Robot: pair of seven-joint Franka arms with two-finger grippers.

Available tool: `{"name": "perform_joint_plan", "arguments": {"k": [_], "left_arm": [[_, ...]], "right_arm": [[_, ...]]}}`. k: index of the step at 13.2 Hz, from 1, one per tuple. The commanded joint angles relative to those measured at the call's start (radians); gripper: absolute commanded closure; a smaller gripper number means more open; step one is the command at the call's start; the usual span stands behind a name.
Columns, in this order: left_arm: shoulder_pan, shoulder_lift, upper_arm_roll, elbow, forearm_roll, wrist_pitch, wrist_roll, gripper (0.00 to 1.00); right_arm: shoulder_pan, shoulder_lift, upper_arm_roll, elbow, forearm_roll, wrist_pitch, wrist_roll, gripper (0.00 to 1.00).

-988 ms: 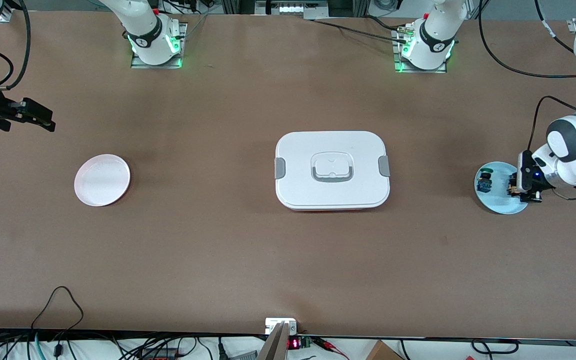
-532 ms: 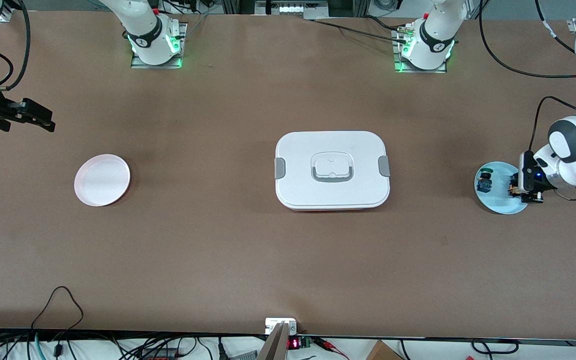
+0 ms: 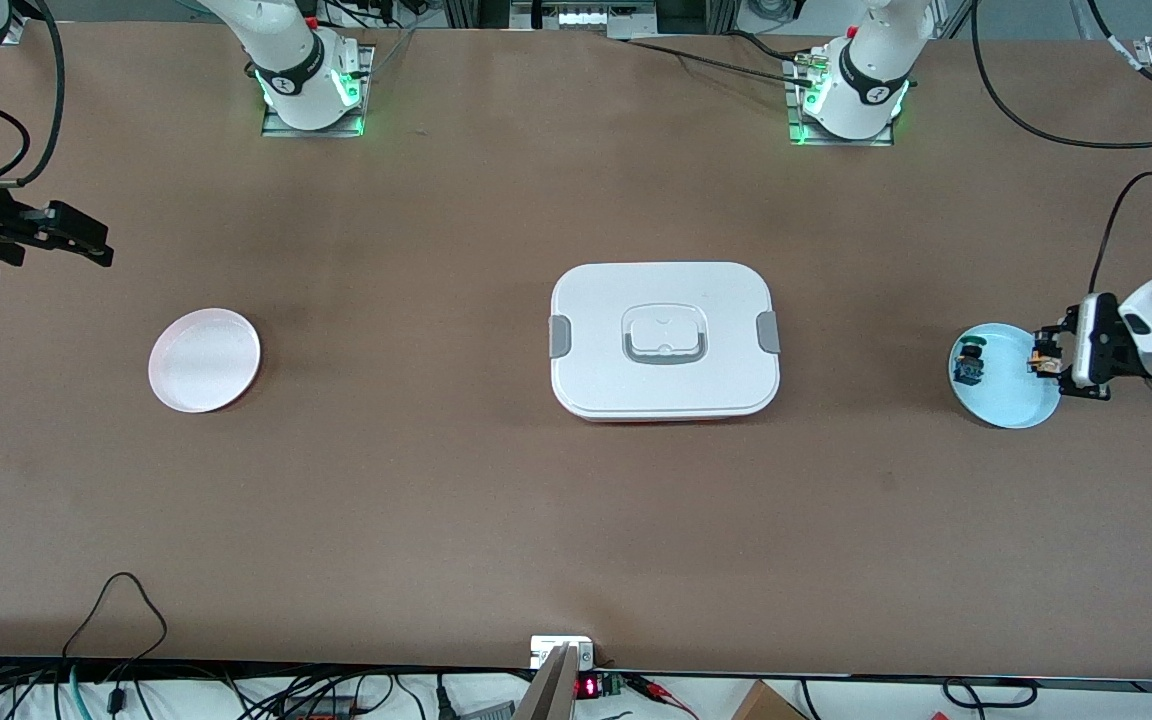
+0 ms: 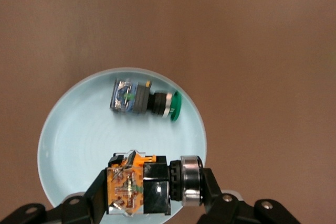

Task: Transfer orange switch to right arm and place
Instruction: 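Close the left gripper on the orange switch and lift it, then carry the switch toward the middle while the right gripper reaches over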

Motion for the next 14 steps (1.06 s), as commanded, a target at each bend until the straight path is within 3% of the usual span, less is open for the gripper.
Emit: {"name": "perform_joint_plan", "arguments": {"k": [1, 4, 6, 10, 14], "left_arm": [[0.004, 0.002, -0.002, 0.107, -0.119, -0.210, 0.007, 1.00], [-0.007, 0.001, -0.006, 0.167, -0.211, -0.367, -0.057, 1.00], [-0.013, 0.002, -0.004, 0.178, -0.392, -0.485, -0.106, 1.00], [-0.035, -0.004, -0.054, 0.176, -0.675, -0.600, -0.250, 1.00], [-0.035, -0.064, -0.205, 0.123, -0.881, -0.606, -0.297, 1.00]], "right_arm": [[-0.005, 0.007, 0.001, 0.019, 0.005, -0.015, -0.011, 0.00], [-0.004, 0.007, 0.001, 0.019, 0.011, -0.017, -0.018, 0.00], [-0.001, 0.007, 0.004, 0.019, 0.025, -0.017, -0.017, 0.00], [-0.008, 0.006, -0.003, 0.020, 0.215, -0.014, -0.018, 0.00], [-0.005, 0.007, -0.007, 0.014, 0.413, -0.058, -0.017, 0.00]]}}
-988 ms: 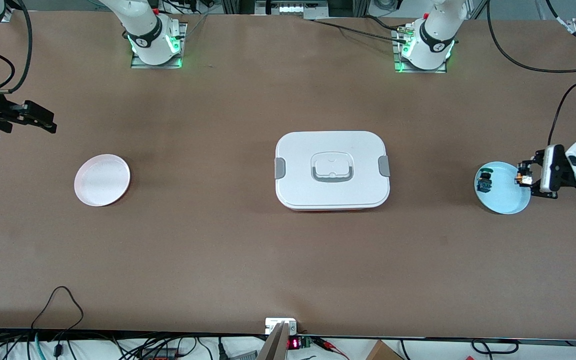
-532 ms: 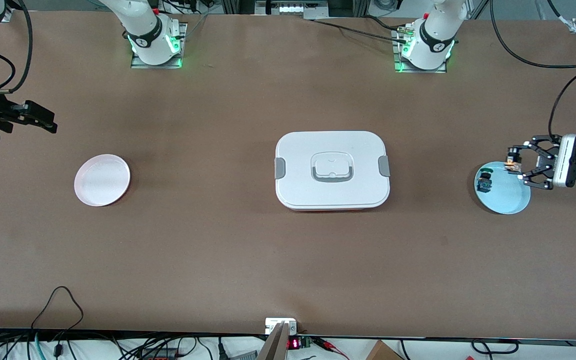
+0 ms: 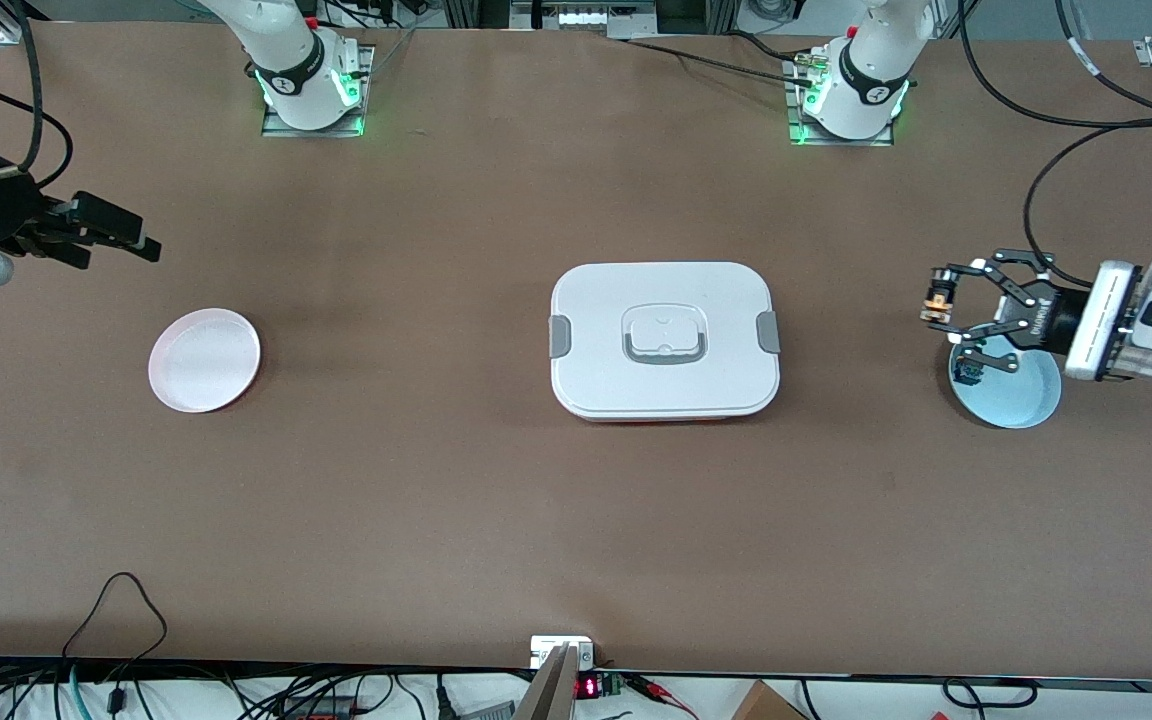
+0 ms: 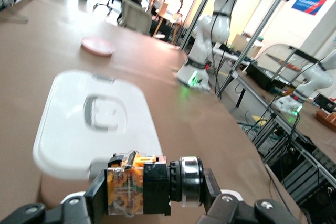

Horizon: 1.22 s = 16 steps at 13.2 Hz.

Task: Transfer orange switch to right arm and place
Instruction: 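Carry the switch toward the middle while the right gripper reaches over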

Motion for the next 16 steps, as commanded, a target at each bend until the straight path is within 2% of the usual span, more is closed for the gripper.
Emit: {"name": "perform_joint_plan", "arguments": {"k": [1, 2, 5, 8, 9, 12, 15, 16], "left_arm": [[0.004, -0.089, -0.056, -0.096, -0.158, 0.049, -0.026, 1.00], [0.002, -0.144, -0.069, -0.145, -0.193, 0.083, -0.030, 1.00], [0.002, -0.284, -0.115, -0.239, -0.274, 0.152, -0.099, 1.00], [0.002, -0.480, -0.170, -0.430, -0.400, 0.273, -0.101, 1.00], [0.004, -0.517, -0.193, -0.472, -0.431, 0.307, -0.101, 1.00], [0.004, -0.531, -0.233, -0.509, -0.459, 0.353, -0.093, 1.00], [0.004, -0.537, -0.276, -0.535, -0.511, 0.396, -0.080, 1.00], [-0.001, -0.532, -0.280, -0.555, -0.567, 0.405, -0.055, 1.00]], "right_arm": [[0.005, 0.005, 0.010, 0.014, 0.110, -0.042, -0.007, 0.00], [0.017, 0.008, 0.013, 0.014, 0.130, -0.040, -0.019, 0.00], [0.030, 0.030, 0.012, 0.008, 0.307, -0.064, -0.037, 0.00], [0.039, 0.056, 0.013, 0.005, 0.462, -0.077, -0.033, 0.00], [0.059, 0.059, 0.013, 0.005, 0.502, -0.075, -0.024, 0.00], [0.105, 0.071, 0.013, 0.002, 0.635, -0.071, -0.014, 0.00], [0.114, 0.138, 0.013, -0.026, 0.905, -0.060, -0.005, 0.00], [0.120, 0.157, 0.013, -0.039, 1.009, -0.060, -0.008, 0.00]]}}
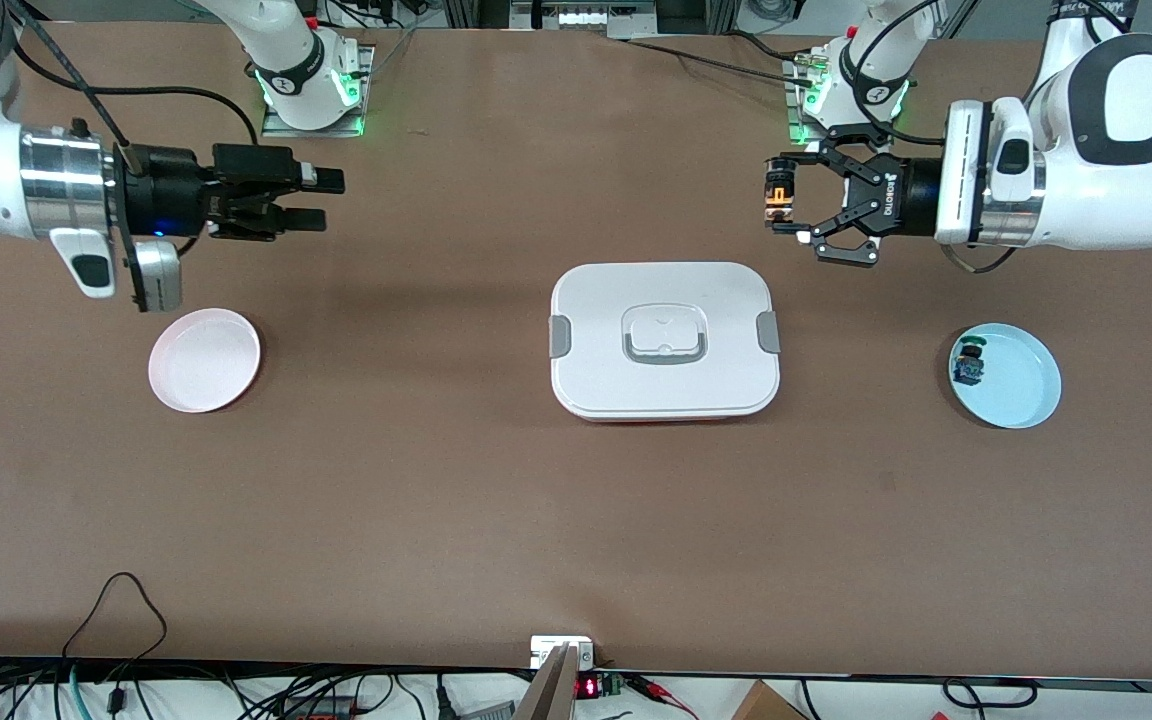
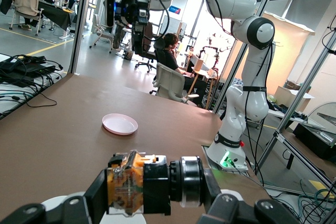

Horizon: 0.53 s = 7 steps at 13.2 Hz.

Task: Transfer orange switch to right arm and place
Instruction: 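Carry the switch toward the middle while the right gripper reaches over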

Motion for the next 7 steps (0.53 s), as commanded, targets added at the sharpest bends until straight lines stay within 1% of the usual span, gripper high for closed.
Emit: {"name": "perform_joint_plan", "arguments": {"k": [1, 2, 3, 5, 7], "left_arm": [[0.013, -0.021, -0.054, -0.069, -0.146, 0.042, 0.094, 1.00], [0.013, -0.021, -0.066, -0.097, -0.205, 0.051, 0.137, 1.00], [0.011, -0.021, -0.072, -0.100, -0.233, 0.053, 0.146, 1.00], [0.013, -0.024, -0.124, -0.098, -0.317, 0.087, 0.149, 1.00], [0.013, -0.024, -0.158, -0.098, -0.352, 0.142, 0.154, 1.00]], "right_arm": [[0.022, 0.037, -0.004, -0.044, 0.222, 0.004, 0.001, 0.00], [0.034, 0.037, -0.004, -0.064, 0.254, 0.024, 0.001, 0.00], [0.048, 0.034, -0.004, -0.087, 0.274, 0.044, -0.001, 0.00], [0.095, 0.032, 0.003, -0.136, 0.351, 0.093, -0.012, 0.00], [0.141, 0.028, 0.022, -0.163, 0.388, 0.172, -0.013, 0.00]]}}
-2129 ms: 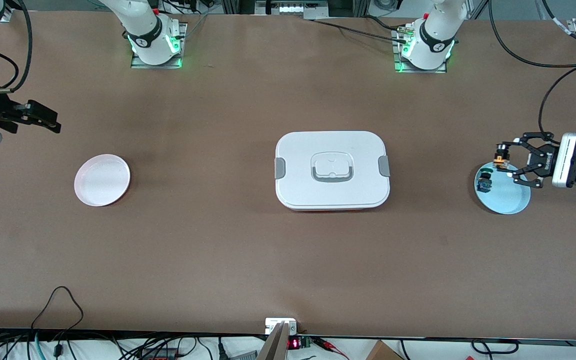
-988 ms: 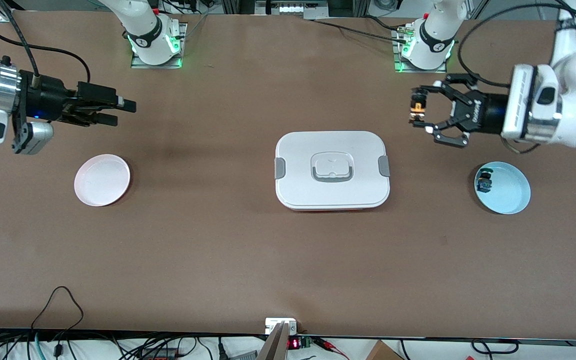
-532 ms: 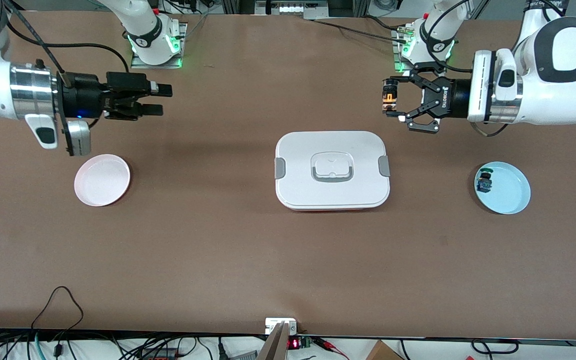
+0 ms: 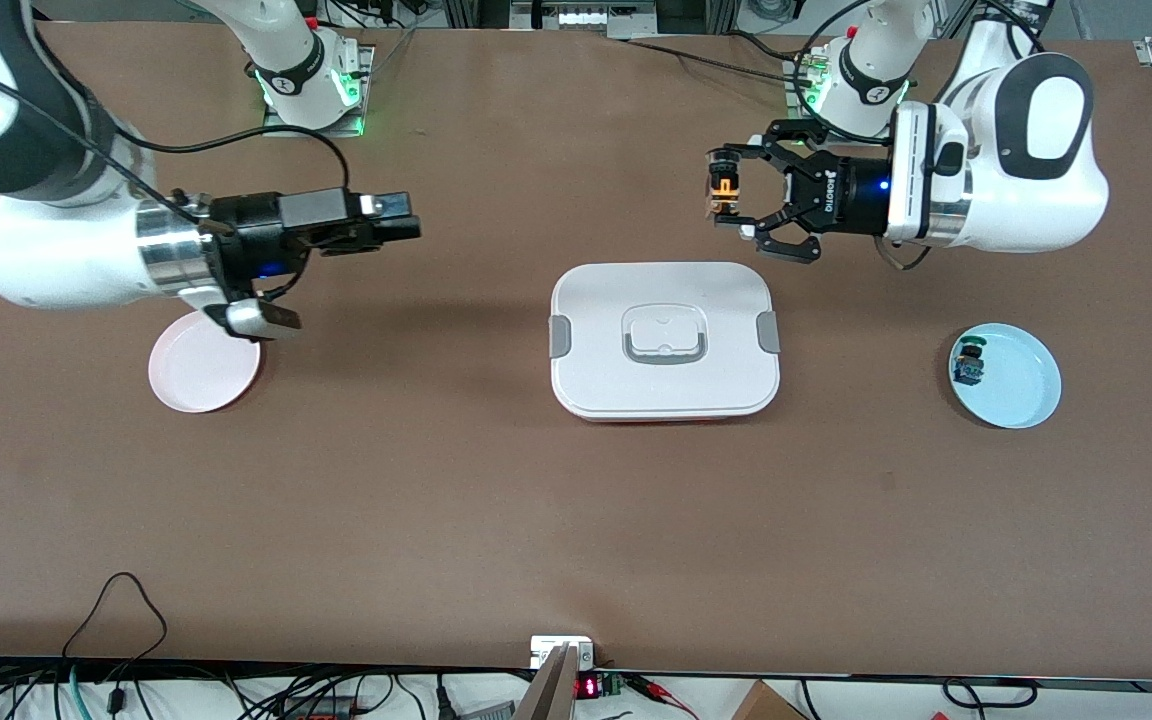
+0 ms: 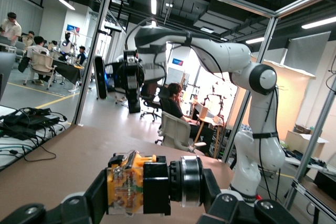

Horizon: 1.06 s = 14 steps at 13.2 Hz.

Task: Transfer orange switch to right arm and place
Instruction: 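Carry the switch toward the middle while the right gripper reaches over, then close the right gripper on the orange switch beside the left gripper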

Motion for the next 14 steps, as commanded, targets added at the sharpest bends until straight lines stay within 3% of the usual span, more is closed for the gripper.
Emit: {"name": "perform_joint_plan", "arguments": {"k": [1, 8, 12, 14], "left_arm": [[0.013, -0.024, -0.046, -0.014, -0.062, 0.052, 0.035, 1.00], [0.013, -0.014, -0.060, -0.017, -0.078, 0.058, 0.104, 1.00], [0.011, -0.001, -0.074, -0.017, -0.104, 0.077, 0.155, 1.00], [0.011, 0.000, -0.074, -0.017, -0.104, 0.077, 0.161, 1.00]], "right_arm": [[0.060, -0.029, 0.028, -0.052, 0.052, 0.099, -0.011, 0.00], [0.188, -0.022, 0.122, -0.052, 0.061, 0.291, -0.009, 0.00], [0.199, -0.014, 0.223, -0.047, 0.245, 0.466, -0.029, 0.00], [0.206, -0.011, 0.232, -0.047, 0.311, 0.478, -0.092, 0.00]]}}
